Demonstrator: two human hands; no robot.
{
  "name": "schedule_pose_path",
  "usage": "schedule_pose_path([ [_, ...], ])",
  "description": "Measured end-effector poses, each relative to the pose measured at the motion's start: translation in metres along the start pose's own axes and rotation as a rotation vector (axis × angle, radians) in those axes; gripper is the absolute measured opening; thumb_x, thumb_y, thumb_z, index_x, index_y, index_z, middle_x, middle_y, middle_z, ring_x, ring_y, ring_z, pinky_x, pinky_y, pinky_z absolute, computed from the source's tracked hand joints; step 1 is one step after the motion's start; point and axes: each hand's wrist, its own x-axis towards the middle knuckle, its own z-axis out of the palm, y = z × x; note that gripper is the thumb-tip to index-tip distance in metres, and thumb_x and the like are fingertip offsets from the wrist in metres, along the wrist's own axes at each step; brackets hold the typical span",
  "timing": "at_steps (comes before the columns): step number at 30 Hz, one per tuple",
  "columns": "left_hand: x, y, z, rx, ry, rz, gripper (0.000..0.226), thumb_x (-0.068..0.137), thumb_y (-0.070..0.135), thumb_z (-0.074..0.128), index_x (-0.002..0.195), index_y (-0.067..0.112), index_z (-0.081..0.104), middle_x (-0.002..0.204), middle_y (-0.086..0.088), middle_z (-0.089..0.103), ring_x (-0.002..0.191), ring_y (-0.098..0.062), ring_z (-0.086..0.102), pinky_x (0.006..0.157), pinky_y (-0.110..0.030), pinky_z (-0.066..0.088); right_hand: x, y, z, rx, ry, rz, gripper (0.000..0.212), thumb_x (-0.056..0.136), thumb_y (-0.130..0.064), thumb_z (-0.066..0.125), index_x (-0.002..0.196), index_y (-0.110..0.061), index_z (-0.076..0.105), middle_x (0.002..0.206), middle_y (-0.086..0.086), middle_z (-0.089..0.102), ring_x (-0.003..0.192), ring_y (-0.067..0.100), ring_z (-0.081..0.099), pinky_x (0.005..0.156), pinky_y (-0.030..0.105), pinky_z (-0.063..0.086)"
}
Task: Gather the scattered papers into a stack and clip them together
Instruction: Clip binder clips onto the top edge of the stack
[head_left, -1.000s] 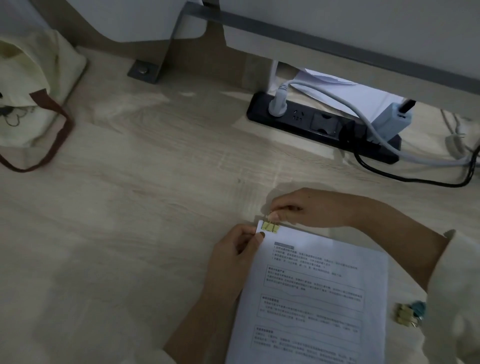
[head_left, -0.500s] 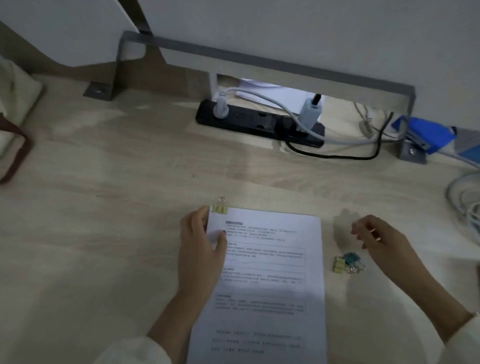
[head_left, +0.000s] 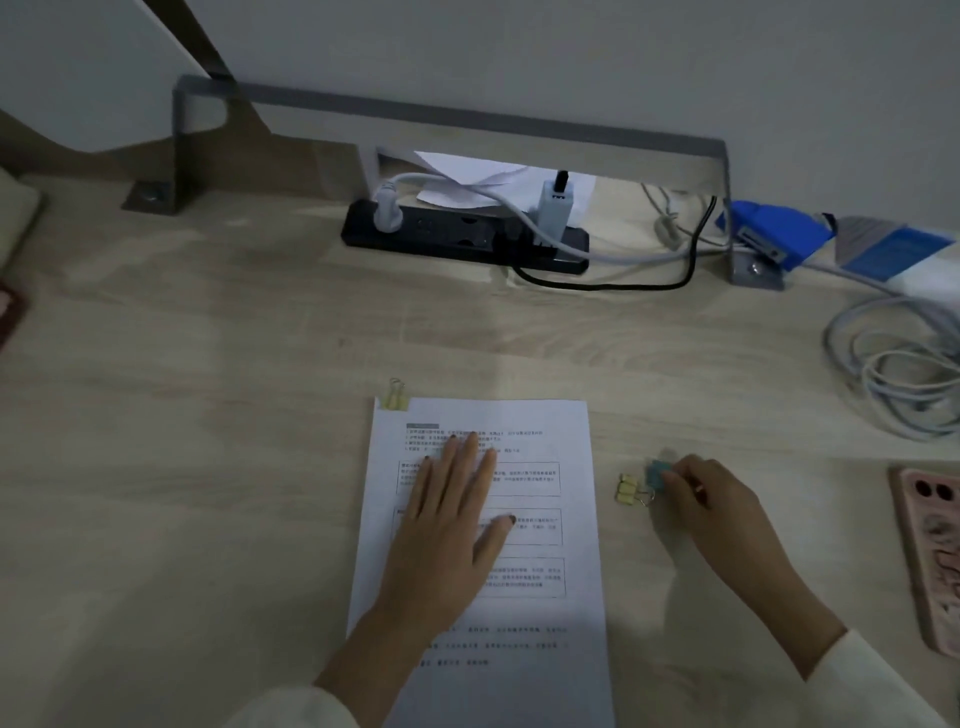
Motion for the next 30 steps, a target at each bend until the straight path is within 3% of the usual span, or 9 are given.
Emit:
schedule_pose_path([
  [3, 0.004, 0.008, -0.015, -0.144, 0.029, -0.026, 0.069, 0.090, 0.060, 0.015, 0.143, 0.017, 0.029, 0.153, 0.004, 0.024, 0.141, -0.008, 0.006, 0.117, -0.028, 0.002, -0.002, -0.016, -0.012, 0.054, 0.062, -0.129, 0.013, 0.092, -0.018, 0.048, 0.084, -0.013, 0.056, 0.095, 0.003, 0.049, 0.070, 0.008, 0.051, 0.063, 0.024, 0.039],
  [5, 0.008, 0.022, -0.034, -0.421, 0.031, -0.119, 0.071, 0.083, 0.068, 0.019, 0.136, 0.025, 0.039, 0.138, 0.021, 0.032, 0.132, 0.005, 0.020, 0.114, -0.020, 0.017, -0.007, -0.038, -0.017, 0.081, -0.027, -0.275, 0.012, 0.092, -0.019, 0.048, 0.082, -0.023, 0.054, 0.093, -0.008, 0.045, 0.073, 0.007, 0.054, 0.062, 0.013, 0.041],
  [7, 0.015, 0.036, -0.051, -0.669, -0.017, -0.174, 0.041, 0.087, 0.059, 0.036, 0.119, 0.036, 0.049, 0.115, 0.027, 0.051, 0.110, 0.008, 0.046, 0.096, -0.020, 0.041, -0.012, -0.065, -0.017, 0.048, -0.171, -0.438, 0.020, 0.092, -0.021, 0.047, 0.077, -0.036, 0.047, 0.091, -0.019, 0.044, 0.083, 0.006, 0.053, 0.065, 0.009, 0.042],
  [9, 0.022, 0.047, -0.063, -0.849, -0.041, -0.173, 0.018, 0.091, 0.046, 0.040, 0.094, 0.037, 0.055, 0.087, 0.021, 0.065, 0.084, 0.003, 0.060, 0.077, -0.022, 0.049, -0.013, -0.086, -0.014, 0.028, -0.269, -0.543, 0.025, 0.092, -0.022, 0.048, 0.074, -0.039, 0.045, 0.084, -0.017, 0.049, 0.082, 0.008, 0.051, 0.066, 0.010, 0.040],
  [13, 0.029, 0.041, -0.074, -0.983, 0.043, -0.175, 0.025, 0.098, 0.026, 0.037, 0.079, 0.030, 0.053, 0.062, 0.015, 0.060, 0.062, 0.000, 0.057, 0.063, -0.015, 0.042, -0.007, -0.111, -0.011, 0.360, -0.342, -0.356, 0.012, 0.086, -0.027, 0.058, 0.079, -0.018, 0.054, 0.072, -0.007, 0.058, 0.063, 0.007, 0.055, 0.064, 0.021, 0.048],
  [20, 0.040, 0.024, -0.084, -1.097, 0.036, -0.198, 0.025, 0.098, 0.022, 0.036, 0.081, 0.024, 0.053, 0.064, 0.019, 0.059, 0.064, 0.002, 0.054, 0.063, -0.010, 0.039, 0.012, -0.129, 0.004, 0.474, -0.419, -0.282, 0.045, 0.077, -0.055, 0.039, 0.063, -0.013, 0.046, 0.049, -0.005, 0.047, 0.047, 0.008, 0.041, 0.053, 0.012, 0.038],
  [25, 0.061, -0.001, -0.090, -0.900, -0.020, -0.160, 0.023, 0.096, 0.036, 0.032, 0.084, 0.034, 0.052, 0.078, 0.020, 0.060, 0.081, 0.001, 0.055, 0.074, -0.020, 0.041, 0.037, -0.136, 0.008, 0.507, -0.447, -0.260, 0.038, 0.078, -0.053, 0.043, 0.059, -0.020, 0.045, 0.053, -0.006, 0.040, 0.050, 0.008, 0.035, 0.054, 0.019, 0.032],
  [28, 0.084, -0.023, -0.094, -0.294, 0.083, -0.023, 0.032, 0.093, 0.040, 0.034, 0.108, 0.020, 0.055, 0.109, 0.005, 0.056, 0.105, -0.014, 0.048, 0.083, -0.025, 0.035, 0.060, -0.135, 0.009, 0.409, -0.385, -0.279, 0.039, 0.082, -0.050, 0.043, 0.064, -0.015, 0.047, 0.058, -0.004, 0.043, 0.053, 0.006, 0.038, 0.056, 0.021, 0.031],
  [30, 0.096, -0.031, -0.093, -0.019, -0.055, 0.050, 0.038, 0.091, 0.039, 0.043, 0.120, 0.015, 0.049, 0.123, 0.000, 0.050, 0.116, -0.020, 0.040, 0.092, -0.030, 0.030, 0.074, -0.133, 0.010, 0.325, -0.379, -0.303, 0.038, 0.087, -0.045, 0.044, 0.065, -0.014, 0.048, 0.062, 0.002, 0.046, 0.056, 0.008, 0.040, 0.058, 0.024, 0.031],
])
